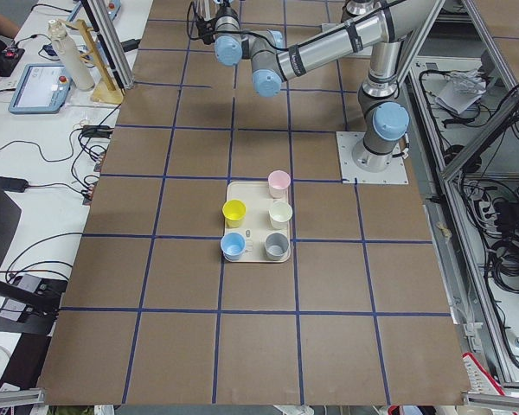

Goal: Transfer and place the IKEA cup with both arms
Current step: 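Close the left gripper on the cup rim and open the right gripper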

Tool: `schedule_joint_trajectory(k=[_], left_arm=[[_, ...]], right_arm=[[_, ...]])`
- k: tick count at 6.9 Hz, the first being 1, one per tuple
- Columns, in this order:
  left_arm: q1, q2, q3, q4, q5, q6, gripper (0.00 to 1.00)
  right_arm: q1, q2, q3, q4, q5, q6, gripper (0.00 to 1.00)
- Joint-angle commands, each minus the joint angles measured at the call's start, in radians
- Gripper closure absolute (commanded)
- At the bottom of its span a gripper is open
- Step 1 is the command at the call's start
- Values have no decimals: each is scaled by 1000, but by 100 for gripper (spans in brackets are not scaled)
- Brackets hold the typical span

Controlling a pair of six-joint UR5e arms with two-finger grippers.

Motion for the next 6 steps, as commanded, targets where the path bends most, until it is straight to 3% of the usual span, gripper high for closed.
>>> schedule_joint_trajectory(k=[1,3,5,6], left_arm=[[1,0,0,3,0,-7,100],[3,3,-2,2,0,-9,100],[24,26,9,-3,31,-29,100],[47,45,12,-3,124,-35,100]], right_arm=[[-6,2,-7,-2,4,47,0],[-17,7,-9,-16,16,95,0],[-117,8,-19,-22,0,97,0],[-164,2,-33,-18,-69,97,0]])
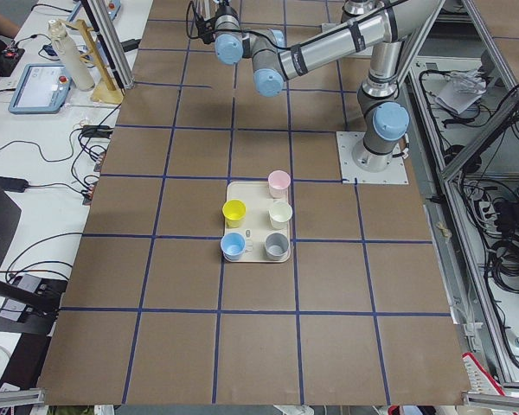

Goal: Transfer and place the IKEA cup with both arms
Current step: 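Carry the cup to the tray with the left gripper while the right arm withdraws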

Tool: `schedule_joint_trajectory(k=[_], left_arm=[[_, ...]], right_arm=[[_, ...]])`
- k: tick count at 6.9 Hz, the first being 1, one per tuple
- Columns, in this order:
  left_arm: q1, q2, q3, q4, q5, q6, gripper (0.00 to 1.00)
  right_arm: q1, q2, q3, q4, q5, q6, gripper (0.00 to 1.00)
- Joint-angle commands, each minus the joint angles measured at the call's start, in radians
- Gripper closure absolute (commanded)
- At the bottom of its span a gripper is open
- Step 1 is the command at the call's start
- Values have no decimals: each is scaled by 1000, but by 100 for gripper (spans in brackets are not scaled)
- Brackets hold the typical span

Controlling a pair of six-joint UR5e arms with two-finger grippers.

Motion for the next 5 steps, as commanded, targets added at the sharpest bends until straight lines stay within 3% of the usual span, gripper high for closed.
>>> schedule_joint_trajectory(k=[1,3,5], left_arm=[[36,35,3,-3,206,-8,100],[50,71,20,0,674,66,100],[64,78,13,-43,1125,356,100]], right_arm=[[-62,-13,-31,1,-183,9,0],[-59,-55,-102,0,-479,92,0],[-53,-173,-93,15,-714,150,0]])
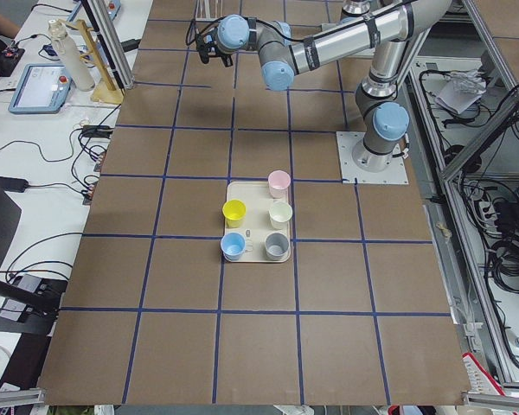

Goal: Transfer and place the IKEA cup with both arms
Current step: 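Carry the cup to the tray with the left gripper while the right arm withdraws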

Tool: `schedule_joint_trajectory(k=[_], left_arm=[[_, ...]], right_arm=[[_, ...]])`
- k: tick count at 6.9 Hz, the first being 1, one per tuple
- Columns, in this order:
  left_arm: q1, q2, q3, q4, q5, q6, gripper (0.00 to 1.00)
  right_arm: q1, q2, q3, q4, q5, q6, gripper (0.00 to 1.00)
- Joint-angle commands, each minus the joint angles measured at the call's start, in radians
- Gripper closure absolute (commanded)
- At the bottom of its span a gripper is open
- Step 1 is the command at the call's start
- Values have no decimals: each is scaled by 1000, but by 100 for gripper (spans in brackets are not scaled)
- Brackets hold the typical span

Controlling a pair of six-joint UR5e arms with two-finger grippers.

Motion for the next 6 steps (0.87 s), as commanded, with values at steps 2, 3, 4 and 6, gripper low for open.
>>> schedule_joint_trajectory(k=[2,3,4,6], left_arm=[[178,6,-32,-85,494,508,100],[289,4,-58,-90,496,635,100],[408,-11,-102,-67,492,804,100],[549,-75,-99,17,484,982,100]], right_arm=[[116,-91,-6,11,-511,27,0],[188,-95,-6,11,-686,20,0],[231,-101,-8,49,-781,12,0],[242,-147,-9,132,-915,-118,0]])
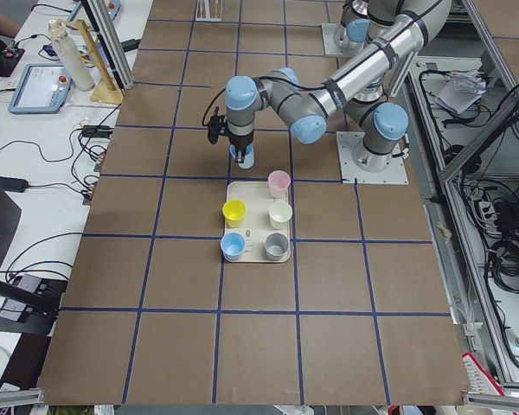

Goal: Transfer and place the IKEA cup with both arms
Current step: 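Lower the light blue cup onto the tray beside the yellow cup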

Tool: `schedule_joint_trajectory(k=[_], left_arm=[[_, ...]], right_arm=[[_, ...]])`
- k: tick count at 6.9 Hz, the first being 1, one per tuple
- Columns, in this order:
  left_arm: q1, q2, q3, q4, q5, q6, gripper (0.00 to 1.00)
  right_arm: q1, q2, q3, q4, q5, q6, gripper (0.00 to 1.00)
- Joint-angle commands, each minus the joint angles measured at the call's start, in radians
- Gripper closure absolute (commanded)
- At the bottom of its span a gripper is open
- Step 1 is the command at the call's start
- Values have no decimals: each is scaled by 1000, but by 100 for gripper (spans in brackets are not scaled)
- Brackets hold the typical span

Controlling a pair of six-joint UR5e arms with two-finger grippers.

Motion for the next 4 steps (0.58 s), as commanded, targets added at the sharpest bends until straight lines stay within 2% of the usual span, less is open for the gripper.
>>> schedule_joint_trajectory(k=[1,2,4], left_arm=[[86,-84,-2,65,-21,105,100],[86,-119,-10,109,-38,99,100],[86,-135,-10,113,-38,100,100]], right_arm=[[12,-33,5,52,-85,-118,0],[12,-33,11,50,-79,-119,0],[9,-30,12,50,-74,-118,0]])
